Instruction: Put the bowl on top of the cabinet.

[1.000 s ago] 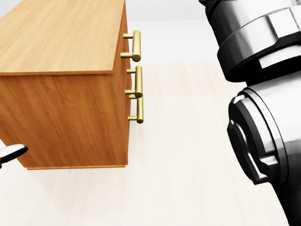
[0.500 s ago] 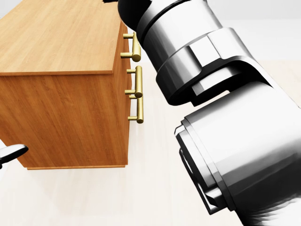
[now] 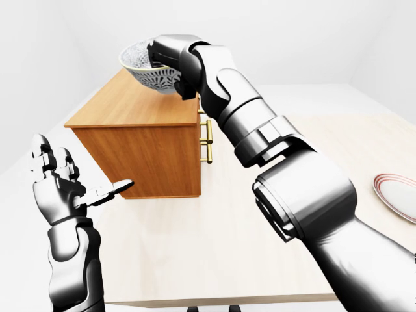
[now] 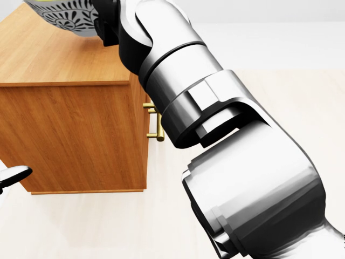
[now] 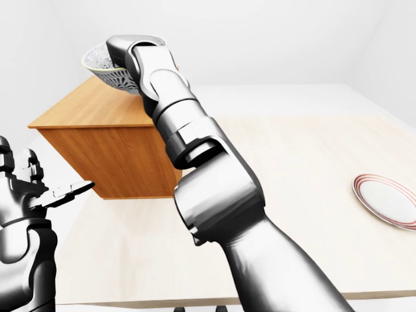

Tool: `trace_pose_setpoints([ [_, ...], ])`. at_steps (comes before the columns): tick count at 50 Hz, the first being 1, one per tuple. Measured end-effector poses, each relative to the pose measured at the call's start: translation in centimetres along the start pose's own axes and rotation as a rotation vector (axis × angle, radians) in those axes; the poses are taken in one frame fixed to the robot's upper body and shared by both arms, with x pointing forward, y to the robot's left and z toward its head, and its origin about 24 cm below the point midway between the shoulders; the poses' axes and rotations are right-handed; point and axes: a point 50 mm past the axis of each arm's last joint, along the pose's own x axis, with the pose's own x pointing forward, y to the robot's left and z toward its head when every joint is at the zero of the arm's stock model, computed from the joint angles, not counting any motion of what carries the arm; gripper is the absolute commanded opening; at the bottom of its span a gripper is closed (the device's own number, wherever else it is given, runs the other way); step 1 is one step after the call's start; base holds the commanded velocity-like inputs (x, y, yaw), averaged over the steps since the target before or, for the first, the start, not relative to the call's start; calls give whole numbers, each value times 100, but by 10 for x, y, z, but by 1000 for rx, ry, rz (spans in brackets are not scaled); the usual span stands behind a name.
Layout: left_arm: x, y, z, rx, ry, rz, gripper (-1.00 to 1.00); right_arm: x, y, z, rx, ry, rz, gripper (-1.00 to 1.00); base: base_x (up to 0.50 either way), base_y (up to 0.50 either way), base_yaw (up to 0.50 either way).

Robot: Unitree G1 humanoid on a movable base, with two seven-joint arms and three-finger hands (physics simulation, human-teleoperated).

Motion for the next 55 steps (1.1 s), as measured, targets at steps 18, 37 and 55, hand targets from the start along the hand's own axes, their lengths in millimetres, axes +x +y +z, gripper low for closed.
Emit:
trace_pose_setpoints([
  [18, 0, 0, -1, -1, 3, 1, 100, 2, 12, 9, 48, -37, 37, -100, 0, 0, 0],
  [37, 0, 0, -1, -2, 6, 2, 100, 3, 20, 11, 82, -52, 53, -100, 0, 0, 0],
  [55, 0, 1, -2, -2, 7, 4, 100, 4, 21, 8, 107, -52, 51, -100, 0, 0, 0],
])
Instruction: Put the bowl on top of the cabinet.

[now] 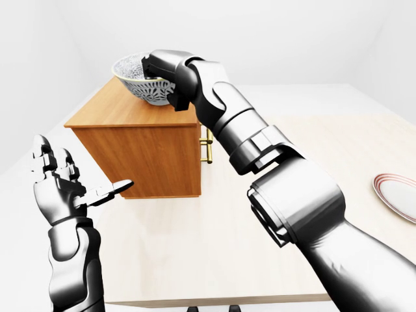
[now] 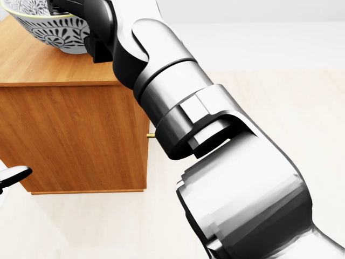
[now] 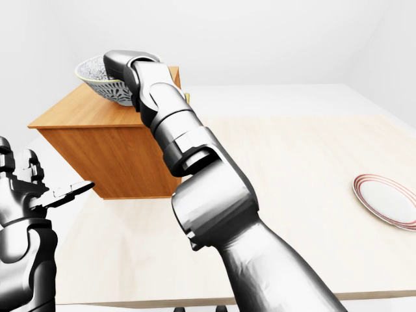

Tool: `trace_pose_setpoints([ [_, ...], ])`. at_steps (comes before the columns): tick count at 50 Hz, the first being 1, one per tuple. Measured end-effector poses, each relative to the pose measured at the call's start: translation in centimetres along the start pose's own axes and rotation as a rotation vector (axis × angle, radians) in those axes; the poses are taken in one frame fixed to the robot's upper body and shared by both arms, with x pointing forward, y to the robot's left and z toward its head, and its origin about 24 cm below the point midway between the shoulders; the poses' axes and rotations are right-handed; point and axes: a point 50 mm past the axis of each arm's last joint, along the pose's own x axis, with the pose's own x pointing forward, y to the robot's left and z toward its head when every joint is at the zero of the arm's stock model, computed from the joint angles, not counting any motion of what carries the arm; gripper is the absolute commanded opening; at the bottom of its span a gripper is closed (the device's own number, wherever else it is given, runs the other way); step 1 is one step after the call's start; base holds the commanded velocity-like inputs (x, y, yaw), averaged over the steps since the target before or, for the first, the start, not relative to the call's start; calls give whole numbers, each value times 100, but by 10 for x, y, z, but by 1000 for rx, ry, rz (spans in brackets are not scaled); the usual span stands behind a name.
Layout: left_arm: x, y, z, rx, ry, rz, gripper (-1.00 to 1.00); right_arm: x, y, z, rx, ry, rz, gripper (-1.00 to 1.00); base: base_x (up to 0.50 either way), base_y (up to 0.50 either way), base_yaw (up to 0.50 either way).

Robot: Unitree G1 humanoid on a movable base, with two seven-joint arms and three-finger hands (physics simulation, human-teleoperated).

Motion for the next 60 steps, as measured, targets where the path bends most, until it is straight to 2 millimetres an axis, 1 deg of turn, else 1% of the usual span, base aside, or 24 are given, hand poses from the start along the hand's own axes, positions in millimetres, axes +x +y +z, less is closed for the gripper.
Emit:
trace_pose_setpoints([
  [1, 0, 0, 0, 0, 0, 0, 100, 0, 0, 0, 1, 0, 0, -73, 0, 0, 0],
  [2, 0, 0, 0, 0, 1, 0, 100, 0, -1, 0, 3, -1, -3, -38, 0, 0, 0],
  [4, 0, 0, 0, 0, 2, 0, 100, -1, -4, 0, 4, -2, -19, -3, 0, 0, 0],
  [5, 0, 0, -1, 0, 2, 0, 100, -1, -6, 0, 3, -2, -27, 18, 0, 0, 0],
  [6, 0, 0, -1, 0, 3, 0, 100, -1, -6, 0, 4, -3, -31, 18, 0, 0, 0],
  [7, 0, 0, -1, 0, 3, 0, 100, -1, -7, 0, 6, -3, -33, 28, 0, 0, 0],
  [9, 0, 0, -1, 0, 4, 0, 100, -1, -8, 0, 8, -4, -39, 36, 0, 0, 0],
  [12, 0, 0, -1, 0, 3, 0, 100, -2, -9, 0, 10, -6, -48, 54, 0, 0, 0],
  [13, 0, 0, -1, 0, 3, 0, 100, -2, -10, 1, 11, -7, -52, 68, 0, 0, 0],
  [14, 0, 0, -1, 1, 3, 0, 100, -2, -11, 1, 12, -8, -55, 91, 0, 0, 0],
  [15, 0, 0, -1, 1, 3, 0, 100, -2, -12, 2, 12, -10, -59, 100, 0, 0, 0],
  [22, 0, 0, 0, 0, 0, 0, 100, -4, -20, 7, 12, -25, -89, 100, 0, 0, 0],
  [28, 0, 0, 0, 0, -1, 0, 100, -9, -35, 19, 19, -59, -134, 100, 0, 0, 0],
  [32, 0, 0, 0, 0, -2, -1, 100, -14, -50, 31, 19, -94, -173, 100, 0, 0, 0],
  [38, 0, 0, 1, 0, -4, -1, 100, -26, -76, 56, 25, -168, -245, 100, 0, 0, 0],
  [43, 0, 0, 1, 1, -3, 0, 100, -41, -101, 79, 31, -238, -311, 100, 0, 0, 0],
  [47, 0, 0, 1, 1, -2, 0, 100, -57, -123, 98, 48, -306, -375, 100, 0, 0, 0],
  [48, 0, 0, 1, 1, -2, 0, 100, -60, -126, 100, 61, -323, -391, 100, 0, 0, 0],
  [56, -1, 0, 0, 3, 1, -1, 100, -67, -138, 97, 155, -374, -443, 100, 0, 0, 0],
  [60, -1, 0, 0, 3, 1, -1, 100, -74, -146, 99, 194, -412, -488, 100, 0, 0, 0],
])
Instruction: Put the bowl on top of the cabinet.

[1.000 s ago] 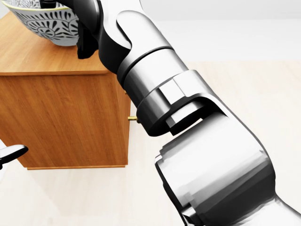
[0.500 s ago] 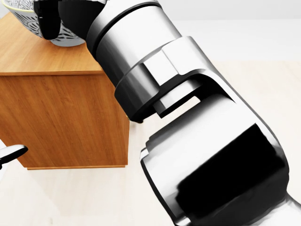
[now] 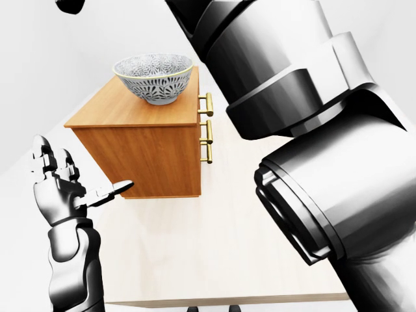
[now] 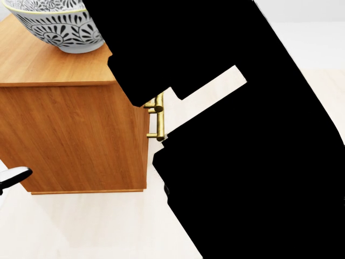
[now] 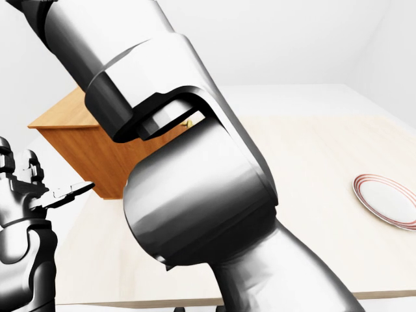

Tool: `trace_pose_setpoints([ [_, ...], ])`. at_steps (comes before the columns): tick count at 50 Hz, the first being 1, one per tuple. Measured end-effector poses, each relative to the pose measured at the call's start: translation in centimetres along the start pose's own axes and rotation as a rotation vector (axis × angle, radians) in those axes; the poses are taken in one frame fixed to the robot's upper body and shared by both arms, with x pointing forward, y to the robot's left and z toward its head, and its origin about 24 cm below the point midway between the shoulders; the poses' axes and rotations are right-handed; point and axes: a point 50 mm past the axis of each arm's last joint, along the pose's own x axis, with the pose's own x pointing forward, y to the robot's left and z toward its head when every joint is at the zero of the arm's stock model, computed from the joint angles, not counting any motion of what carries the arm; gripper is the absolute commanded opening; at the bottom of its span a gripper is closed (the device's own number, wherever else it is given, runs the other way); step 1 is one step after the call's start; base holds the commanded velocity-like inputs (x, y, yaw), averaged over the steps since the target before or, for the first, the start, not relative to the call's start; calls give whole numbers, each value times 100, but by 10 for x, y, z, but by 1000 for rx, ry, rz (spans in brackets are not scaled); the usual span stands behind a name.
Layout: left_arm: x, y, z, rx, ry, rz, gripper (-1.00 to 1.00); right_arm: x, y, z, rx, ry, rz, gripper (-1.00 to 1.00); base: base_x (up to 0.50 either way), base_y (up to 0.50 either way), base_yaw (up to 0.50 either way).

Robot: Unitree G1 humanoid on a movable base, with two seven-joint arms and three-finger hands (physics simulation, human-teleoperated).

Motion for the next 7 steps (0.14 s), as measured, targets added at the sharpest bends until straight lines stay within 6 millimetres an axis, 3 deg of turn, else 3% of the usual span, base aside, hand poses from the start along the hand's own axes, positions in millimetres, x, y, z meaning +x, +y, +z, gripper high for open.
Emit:
trace_pose_setpoints([
  [7, -1, 0, 0, 2, -1, -1, 100, -5, -22, 11, 48, -70, -119, 100, 0, 0, 0],
])
